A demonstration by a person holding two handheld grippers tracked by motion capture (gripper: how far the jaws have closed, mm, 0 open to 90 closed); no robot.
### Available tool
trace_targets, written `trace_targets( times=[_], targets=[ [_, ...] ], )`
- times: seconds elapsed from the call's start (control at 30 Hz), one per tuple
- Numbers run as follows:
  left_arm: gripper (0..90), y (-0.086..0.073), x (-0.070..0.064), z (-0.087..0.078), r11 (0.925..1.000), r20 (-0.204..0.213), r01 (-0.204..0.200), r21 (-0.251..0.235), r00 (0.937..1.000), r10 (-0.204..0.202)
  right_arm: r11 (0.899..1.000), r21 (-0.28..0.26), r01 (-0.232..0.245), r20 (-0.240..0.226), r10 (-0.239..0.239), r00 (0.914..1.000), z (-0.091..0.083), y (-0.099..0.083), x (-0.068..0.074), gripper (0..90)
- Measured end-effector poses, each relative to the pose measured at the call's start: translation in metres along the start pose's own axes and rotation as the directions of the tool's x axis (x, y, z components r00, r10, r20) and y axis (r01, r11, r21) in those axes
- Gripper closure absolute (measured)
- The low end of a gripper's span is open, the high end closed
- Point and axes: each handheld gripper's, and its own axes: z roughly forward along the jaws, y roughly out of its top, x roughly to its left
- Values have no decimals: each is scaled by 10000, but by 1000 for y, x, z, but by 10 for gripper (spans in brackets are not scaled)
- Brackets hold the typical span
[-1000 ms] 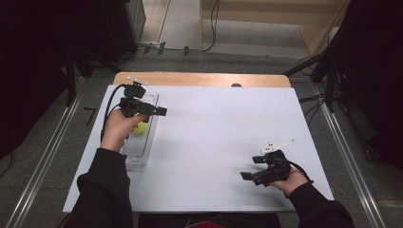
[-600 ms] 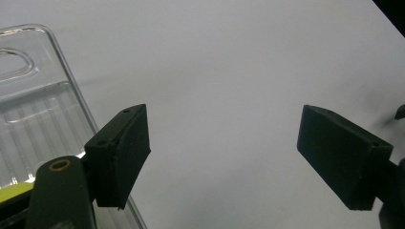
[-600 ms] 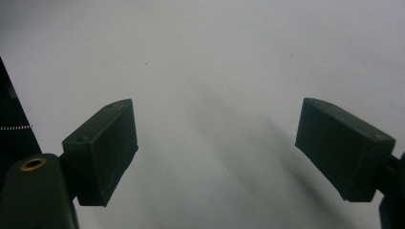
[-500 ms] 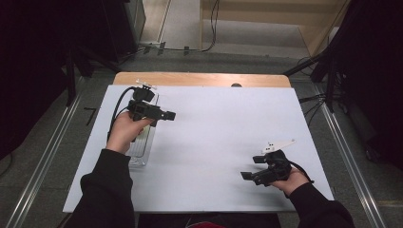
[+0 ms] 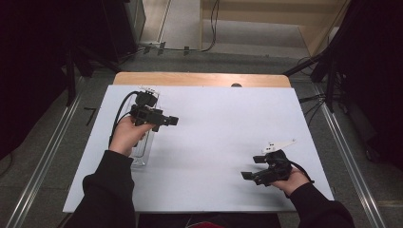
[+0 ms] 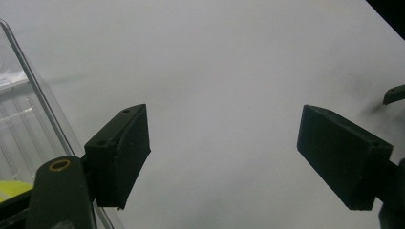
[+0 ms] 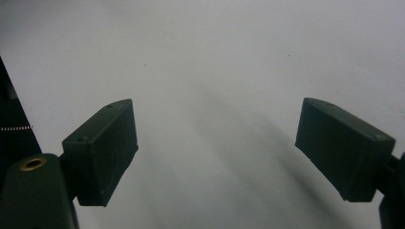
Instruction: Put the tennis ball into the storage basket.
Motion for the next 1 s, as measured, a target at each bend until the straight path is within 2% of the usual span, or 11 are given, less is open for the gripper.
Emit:
trace_targets(
  times=[0.2, 0.47, 0.6, 0.8, 1.0],
  targets=[
    [194, -5, -2, 1, 10000, 279, 69, -33, 9996, -68, 10000, -11, 16, 29, -16, 10000, -1, 0, 0, 123],
    [194, -11, -7, 0, 9998, 53, -187, -83, 9998, 188, 10000, -27, -3, 42, 3, 10000, -1, 0, 0, 123],
    [193, -14, -9, 0, 9996, 81, -268, -18, 9996, 268, 10000, -25, -8, 40, 8, 10000, -1, 0, 0, 123],
    [193, -21, -11, -2, 9996, 344, -253, -99, 9991, 257, 10000, -22, 13, 33, -13, 10000, -1, 0, 0, 123],
    [193, -28, -17, -2, 9987, 493, -490, -138, 9976, 496, 10000, -34, -13, 37, 13, 10000, -1, 0, 0, 123]
  ],
)
